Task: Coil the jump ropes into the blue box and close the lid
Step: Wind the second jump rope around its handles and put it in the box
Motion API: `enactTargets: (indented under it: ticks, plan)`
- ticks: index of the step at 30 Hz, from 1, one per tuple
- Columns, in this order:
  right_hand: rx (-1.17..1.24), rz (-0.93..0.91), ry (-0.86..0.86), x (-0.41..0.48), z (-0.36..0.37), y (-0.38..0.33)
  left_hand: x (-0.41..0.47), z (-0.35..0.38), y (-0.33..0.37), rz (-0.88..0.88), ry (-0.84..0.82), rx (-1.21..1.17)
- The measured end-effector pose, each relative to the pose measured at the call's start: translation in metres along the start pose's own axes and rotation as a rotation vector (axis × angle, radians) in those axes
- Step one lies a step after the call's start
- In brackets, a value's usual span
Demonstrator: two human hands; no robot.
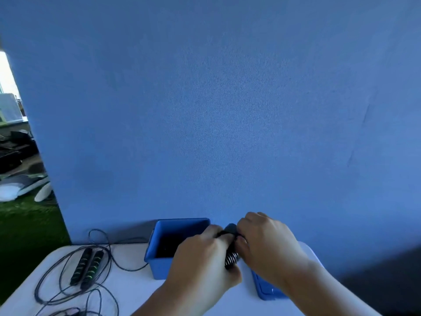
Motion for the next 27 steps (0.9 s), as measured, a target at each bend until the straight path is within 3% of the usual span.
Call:
enactTargets:
  ticks: [5, 11, 21, 27]
  plan:
    - [0.069, 0.069, 0.125, -0.005, 0.017, 0.011, 0.0, 0.004, -0.004, -0.02, -0.005, -0.016]
    - [0.342, 0.141, 0.156, -0.007, 0.026, 0.016, 0.0, 0.001, -0.006, -0.078, -0.03, -0.044]
    - [0.124, 0.101, 0.3, -0.007, 0.023, 0.005, 0.007, 0.001, -0.001, -0.06, 0.091, -0.054]
    - [0.531, 0.268, 0.227, 0.001, 0.026, 0.017, 0.016, 0.009, -0.004, -0.02, 0.115, -0.019]
Point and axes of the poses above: each hand's wrist, its own x-axis towards the middle knuckle, its own z-axis out of the palm, y = z × x, the point moved 4 cm from there along x, towards the middle knuckle
